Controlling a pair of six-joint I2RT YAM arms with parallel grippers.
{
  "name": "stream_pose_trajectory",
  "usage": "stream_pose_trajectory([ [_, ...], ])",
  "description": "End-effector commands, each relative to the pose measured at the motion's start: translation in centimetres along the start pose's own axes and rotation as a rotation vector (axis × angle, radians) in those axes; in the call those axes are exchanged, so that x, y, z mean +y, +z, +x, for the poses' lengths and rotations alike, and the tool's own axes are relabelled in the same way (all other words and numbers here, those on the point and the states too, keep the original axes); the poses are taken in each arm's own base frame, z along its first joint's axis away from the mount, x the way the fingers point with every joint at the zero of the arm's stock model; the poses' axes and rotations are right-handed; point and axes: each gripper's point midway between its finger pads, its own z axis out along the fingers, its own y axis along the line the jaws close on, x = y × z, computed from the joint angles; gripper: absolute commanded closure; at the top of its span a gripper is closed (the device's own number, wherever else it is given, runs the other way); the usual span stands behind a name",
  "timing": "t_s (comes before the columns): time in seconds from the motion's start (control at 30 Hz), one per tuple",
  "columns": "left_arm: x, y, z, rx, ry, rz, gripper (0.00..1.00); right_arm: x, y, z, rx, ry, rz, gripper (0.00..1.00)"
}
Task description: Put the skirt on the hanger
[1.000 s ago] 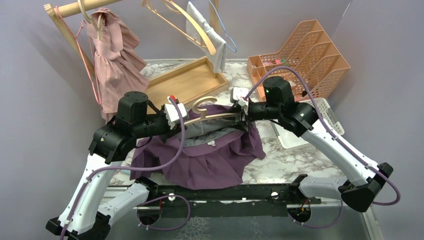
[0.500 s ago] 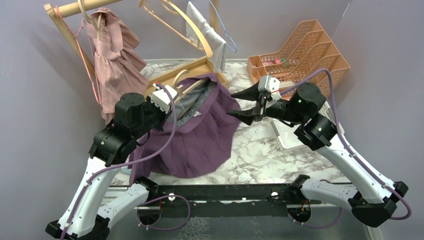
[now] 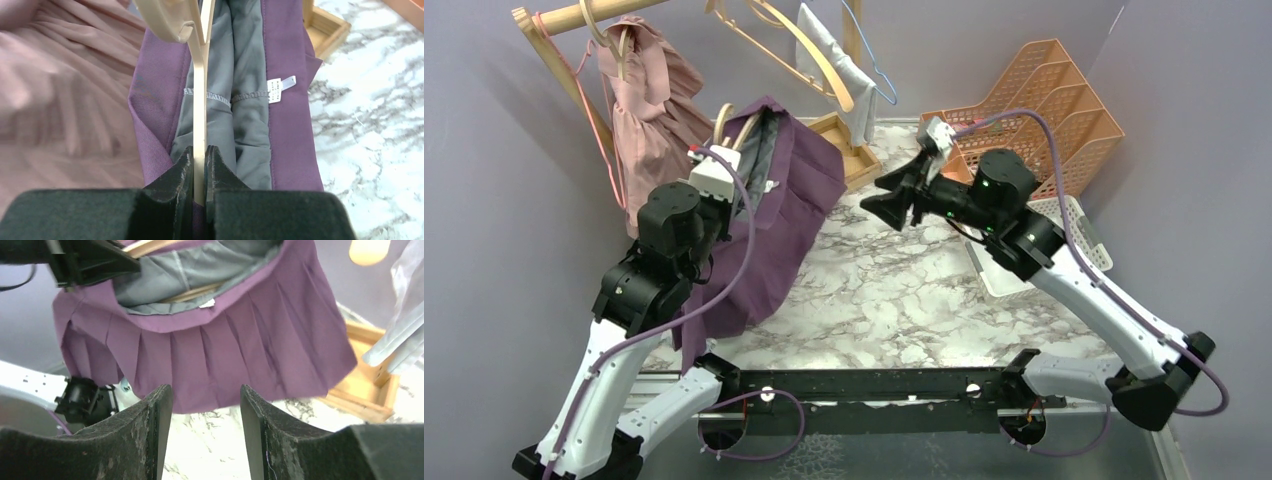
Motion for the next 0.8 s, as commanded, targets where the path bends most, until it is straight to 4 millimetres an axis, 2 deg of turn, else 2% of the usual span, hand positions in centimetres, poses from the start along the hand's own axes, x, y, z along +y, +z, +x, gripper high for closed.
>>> stream_pose_trajectory([
  [0.0,5.3,-2.5,-7.7,-0.258,-0.177,-0.23,1.0,-0.3,2.1,0.0,0.057,0.217,0.024,0.45],
  [0.17,6.7,-2.2,-10.6,-0.284,-0.225,-0.3,1.0,0.0,2.8,0.9,0.082,0.273,0.002,0.47],
  [0.37,7.7,-0.4,-12.7,-0.29,-0.298,-0.392,1.0,-0.3,1.6,0.9,0.053,0.259,0.044,0.47],
  [0.63,8.1,2.2,-15.5,-0.312,-0.368,-0.457,1.0,-0.4,0.2,1.2,0.063,0.252,0.082,0.47],
  [0.77,8.4,3.9,-16.3,-0.295,-0.39,-0.515,1.0,-0.4,-0.2,1.1,0.061,0.247,0.089,0.47],
])
